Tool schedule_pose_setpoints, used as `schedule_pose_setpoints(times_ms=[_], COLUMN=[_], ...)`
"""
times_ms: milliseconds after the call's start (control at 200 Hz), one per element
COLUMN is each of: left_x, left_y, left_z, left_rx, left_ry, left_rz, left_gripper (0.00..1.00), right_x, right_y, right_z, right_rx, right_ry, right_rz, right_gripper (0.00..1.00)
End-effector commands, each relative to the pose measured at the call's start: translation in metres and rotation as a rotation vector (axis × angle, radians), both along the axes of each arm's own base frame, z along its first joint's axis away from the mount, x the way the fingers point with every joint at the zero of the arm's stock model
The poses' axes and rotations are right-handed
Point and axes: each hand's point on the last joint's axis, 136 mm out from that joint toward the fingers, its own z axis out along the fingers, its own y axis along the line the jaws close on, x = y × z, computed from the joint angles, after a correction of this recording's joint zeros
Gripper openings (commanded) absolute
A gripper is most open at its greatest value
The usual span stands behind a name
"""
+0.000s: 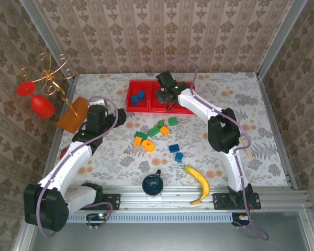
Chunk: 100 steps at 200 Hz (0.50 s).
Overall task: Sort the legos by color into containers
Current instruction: Place the lego in the container.
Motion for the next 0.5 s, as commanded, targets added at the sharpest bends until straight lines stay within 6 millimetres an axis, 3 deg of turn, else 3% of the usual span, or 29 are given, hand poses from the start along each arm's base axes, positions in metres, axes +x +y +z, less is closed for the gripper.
schedule_pose_setpoints(times_ms=[0, 310, 495], left_x=[-0.006, -0.006, -0.007], left_y=[0.002, 0.002, 0.003], left_z=[-0.003, -0.005, -0.006], left_rx=[-0.013, -0.004, 0.000], left_ry=[0.016, 0.028, 0.037], left_rz=[-0.001, -0.003, -0.003], left_gripper=[1.00, 1.00, 1.00], right_x=[0.010, 0.018, 0.018], right_y=[0.001, 0.003, 0.006], right_z=[0.006, -0.016, -0.015], right_rx=[-0.029, -0.084, -0.102], right_ry=[-0.034, -0.016, -0.016], right_rz=[0.005, 0.022, 0.038], right_gripper=[0.00, 0.13, 0.33])
